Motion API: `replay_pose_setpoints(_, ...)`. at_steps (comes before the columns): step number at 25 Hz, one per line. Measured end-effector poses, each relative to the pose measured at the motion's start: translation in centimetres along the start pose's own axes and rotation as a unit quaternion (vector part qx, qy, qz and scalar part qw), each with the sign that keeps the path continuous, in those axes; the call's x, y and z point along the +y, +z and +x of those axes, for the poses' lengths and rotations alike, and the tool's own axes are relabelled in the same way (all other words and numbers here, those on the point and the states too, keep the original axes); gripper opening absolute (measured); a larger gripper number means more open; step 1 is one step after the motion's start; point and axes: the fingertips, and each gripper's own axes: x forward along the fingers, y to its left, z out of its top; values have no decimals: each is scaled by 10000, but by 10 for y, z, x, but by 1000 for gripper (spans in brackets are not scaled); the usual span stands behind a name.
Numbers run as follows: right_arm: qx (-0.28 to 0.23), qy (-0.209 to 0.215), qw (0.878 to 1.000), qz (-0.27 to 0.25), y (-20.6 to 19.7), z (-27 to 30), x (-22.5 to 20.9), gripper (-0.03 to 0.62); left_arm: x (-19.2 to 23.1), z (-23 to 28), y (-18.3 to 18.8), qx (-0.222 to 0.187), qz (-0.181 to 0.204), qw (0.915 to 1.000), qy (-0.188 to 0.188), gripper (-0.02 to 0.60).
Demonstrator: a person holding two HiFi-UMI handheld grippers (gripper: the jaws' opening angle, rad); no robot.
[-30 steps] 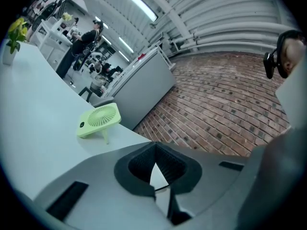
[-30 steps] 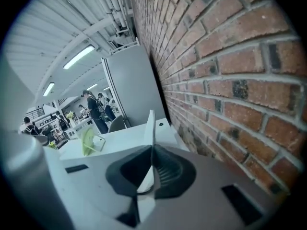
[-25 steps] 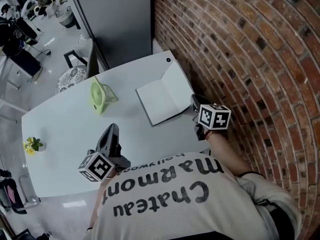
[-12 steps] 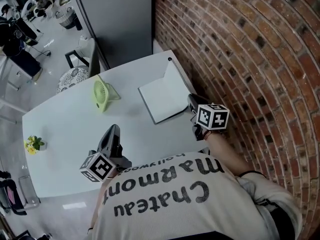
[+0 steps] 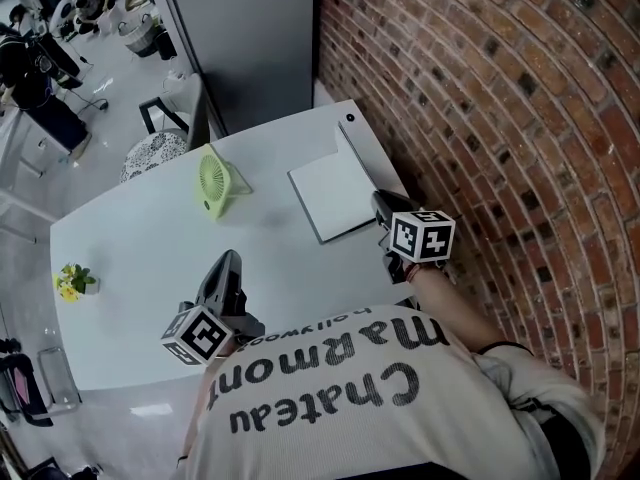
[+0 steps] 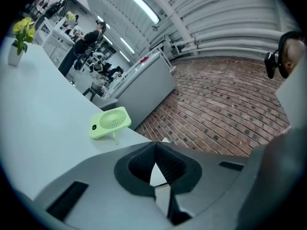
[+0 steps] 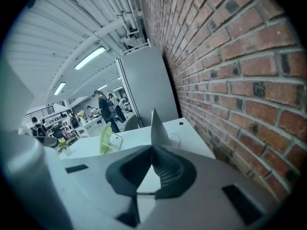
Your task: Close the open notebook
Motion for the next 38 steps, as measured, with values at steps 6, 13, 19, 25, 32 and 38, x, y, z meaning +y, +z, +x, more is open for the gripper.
replay_pose_setpoints(6,73,38,9999,-114,-11,5,18,26,11,-18,5,-80,1,10000,46,2)
replay_pose_setpoints(13,202,-10,9994,-265,-22,10,35,31,28,-42,16,-203,0,9996,183,2)
replay_pose_setpoints(19,213,-72,9995,-221,-29,16,42,31,43,-63,21,-283,44,9990,329,2)
replay_pose_setpoints(25,276,-72,9990,-333,-38,23,52,31,57,-77,24,-322,20,9985,442,2)
replay_pose_setpoints(32,470,75,9971,-588,-48,33,53,31,57,-68,22,-387,58,9979,515,2)
replay_pose_setpoints(38,760,407,9927,-848,-57,35,59,26,52,-68,19,-505,-11,9955,808,2)
